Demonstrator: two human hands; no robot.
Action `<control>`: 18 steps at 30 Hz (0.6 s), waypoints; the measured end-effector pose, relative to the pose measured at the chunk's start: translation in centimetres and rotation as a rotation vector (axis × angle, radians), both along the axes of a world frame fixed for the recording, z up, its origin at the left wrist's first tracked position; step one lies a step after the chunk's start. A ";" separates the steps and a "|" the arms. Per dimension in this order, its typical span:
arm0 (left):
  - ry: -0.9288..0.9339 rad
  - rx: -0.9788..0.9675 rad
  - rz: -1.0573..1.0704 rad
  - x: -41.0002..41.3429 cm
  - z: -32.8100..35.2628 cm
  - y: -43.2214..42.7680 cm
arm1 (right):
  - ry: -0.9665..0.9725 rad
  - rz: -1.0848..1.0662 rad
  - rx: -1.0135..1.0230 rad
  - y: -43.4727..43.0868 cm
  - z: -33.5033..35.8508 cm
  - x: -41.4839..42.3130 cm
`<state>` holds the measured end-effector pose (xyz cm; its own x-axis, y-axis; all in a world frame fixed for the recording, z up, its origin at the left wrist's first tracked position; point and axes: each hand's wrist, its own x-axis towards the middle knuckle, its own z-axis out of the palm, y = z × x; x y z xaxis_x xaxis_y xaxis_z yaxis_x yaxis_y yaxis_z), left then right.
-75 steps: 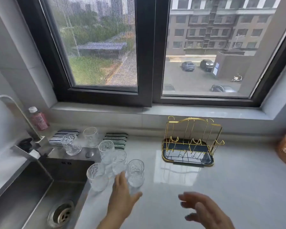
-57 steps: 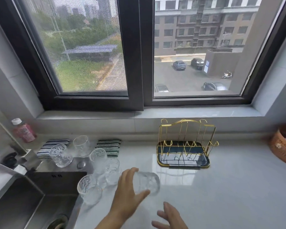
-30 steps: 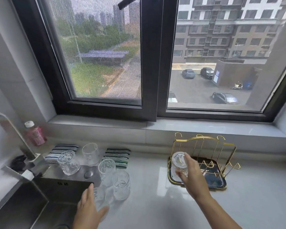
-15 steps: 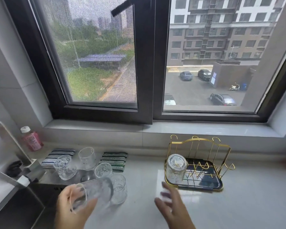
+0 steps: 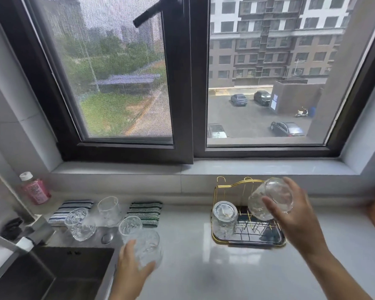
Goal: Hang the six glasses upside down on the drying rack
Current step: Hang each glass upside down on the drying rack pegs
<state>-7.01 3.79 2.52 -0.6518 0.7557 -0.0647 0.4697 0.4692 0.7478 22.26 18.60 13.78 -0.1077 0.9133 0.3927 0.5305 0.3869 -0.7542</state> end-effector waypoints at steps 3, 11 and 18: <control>0.049 -0.103 0.003 -1.9 -1.0 0.7 | -0.101 -0.005 -0.073 2.1 -2.1 -0.3; 0.311 -0.322 -0.086 -1.4 -1.9 3.9 | -0.227 0.026 -0.212 4.0 -8.1 -1.9; 0.280 -0.286 -0.020 -1.8 -2.3 4.7 | -0.216 0.034 -0.300 3.6 -9.3 -1.7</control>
<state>-8.80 8.47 0.24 -0.6595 0.7455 -0.0964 0.6478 0.6287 0.4303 20.56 22.21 4.46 -0.1908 0.9789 0.0731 0.6805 0.1856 -0.7088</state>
